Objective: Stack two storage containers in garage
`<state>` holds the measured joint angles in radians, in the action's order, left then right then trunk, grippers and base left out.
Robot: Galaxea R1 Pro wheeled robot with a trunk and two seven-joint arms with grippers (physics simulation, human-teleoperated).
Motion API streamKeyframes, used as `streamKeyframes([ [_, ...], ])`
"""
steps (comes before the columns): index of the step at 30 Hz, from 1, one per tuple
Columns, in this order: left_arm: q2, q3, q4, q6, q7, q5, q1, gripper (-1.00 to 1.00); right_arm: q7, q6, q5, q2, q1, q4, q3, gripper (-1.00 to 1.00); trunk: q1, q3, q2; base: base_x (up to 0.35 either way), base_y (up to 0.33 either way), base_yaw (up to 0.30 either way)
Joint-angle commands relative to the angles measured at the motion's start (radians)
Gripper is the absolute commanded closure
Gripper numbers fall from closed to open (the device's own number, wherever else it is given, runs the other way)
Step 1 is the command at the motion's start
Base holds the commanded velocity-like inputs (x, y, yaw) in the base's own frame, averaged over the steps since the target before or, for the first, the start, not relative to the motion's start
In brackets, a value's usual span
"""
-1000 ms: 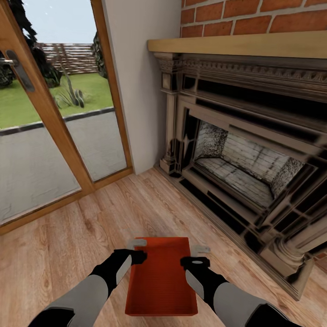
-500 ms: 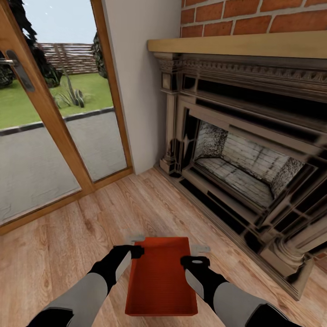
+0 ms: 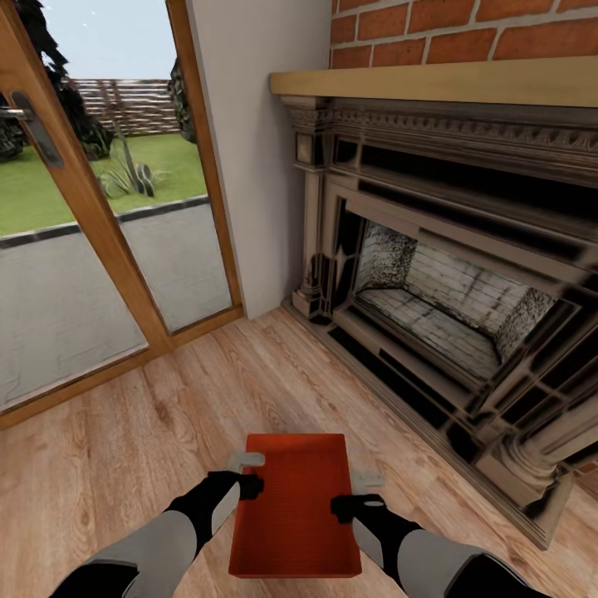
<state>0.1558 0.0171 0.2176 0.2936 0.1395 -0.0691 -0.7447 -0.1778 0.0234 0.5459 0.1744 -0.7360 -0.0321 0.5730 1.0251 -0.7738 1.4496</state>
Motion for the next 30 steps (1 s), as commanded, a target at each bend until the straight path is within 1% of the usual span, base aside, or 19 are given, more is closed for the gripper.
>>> streamKeyframes([
  [1, 0.000, 0.002, -0.001, 0.004, 0.005, -0.008, 0.000, -1.00, -0.001, -0.005, 0.007, 0.000, 0.000, 0.001, 0.008, -1.00, 0.000, -0.001, 0.000, 0.000, 0.000, 0.000],
  [15, -0.001, 0.004, -0.019, 0.001, 0.005, -0.006, 0.000, -1.00, 0.006, -0.020, -0.003, 0.000, -0.001, 0.005, 0.013, -1.00, 0.000, -0.001, 0.000, 0.000, 0.000, 0.000],
  [17, -0.002, 0.004, -0.035, 0.000, 0.005, -0.006, -0.001, -1.00, 0.006, -0.021, -0.001, 0.000, -0.001, 0.005, 0.013, -1.00, 0.000, -0.001, 0.000, 0.000, 0.000, 0.000],
  [20, -0.005, 0.003, -0.059, -0.022, 0.005, -0.008, -0.001, -1.00, 0.006, -0.022, 0.000, 0.000, 0.000, 0.005, 0.013, -1.00, 0.000, -0.001, 0.000, 0.000, 0.000, 0.000],
  [23, -0.009, 0.003, -0.095, -0.060, 0.005, -0.010, -0.001, -1.00, 0.006, -0.022, 0.000, 0.000, -0.001, 0.005, 0.013, -1.00, 0.000, -0.001, 0.000, 0.000, 0.000, 0.000],
  [30, -0.009, 0.003, -0.112, -0.071, 0.005, -0.009, -0.001, -1.00, 0.006, -0.021, 0.000, 0.000, -0.001, 0.005, 0.013, -1.00, 0.000, -0.001, 0.000, 0.000, 0.000, 0.000],
])
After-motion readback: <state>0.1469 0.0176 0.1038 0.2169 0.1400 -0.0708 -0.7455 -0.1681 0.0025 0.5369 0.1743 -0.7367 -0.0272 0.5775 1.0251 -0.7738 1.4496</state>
